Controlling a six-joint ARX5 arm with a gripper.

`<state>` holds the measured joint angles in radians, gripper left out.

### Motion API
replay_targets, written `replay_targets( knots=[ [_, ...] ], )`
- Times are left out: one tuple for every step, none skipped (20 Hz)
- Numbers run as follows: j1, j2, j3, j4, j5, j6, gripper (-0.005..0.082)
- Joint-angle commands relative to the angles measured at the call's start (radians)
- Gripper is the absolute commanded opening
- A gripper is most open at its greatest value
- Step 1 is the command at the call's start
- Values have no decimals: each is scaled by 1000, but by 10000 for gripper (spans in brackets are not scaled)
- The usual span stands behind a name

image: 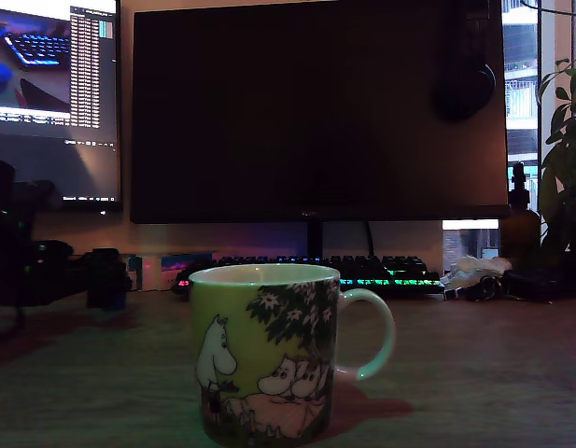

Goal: Pick up the coffee capsules on the table and drop them inside the coffee cup

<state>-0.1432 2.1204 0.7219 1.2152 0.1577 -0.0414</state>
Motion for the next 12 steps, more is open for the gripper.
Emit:
replay_targets(
  knots=[
    [-4,40,36,-25,10,9,549],
    [-4,45,54,-52,11,9,549],
    [-4,46,71,-80,11,9,549],
    [-3,46,85,-100,10,17,549],
    [-3,46,95,-105,10,16,549],
    [-3,46,102,-117,10,16,549],
    [-3,46,105,-124,10,16,549],
    [-3,46,105,-131,5,16,549],
    [-4,46,107,-143,-14,16,549],
    [-4,46,109,-168,-13,16,549],
    [-4,46,109,-192,-12,16,549],
    [-4,46,109,-222,-4,17,549]
  ],
)
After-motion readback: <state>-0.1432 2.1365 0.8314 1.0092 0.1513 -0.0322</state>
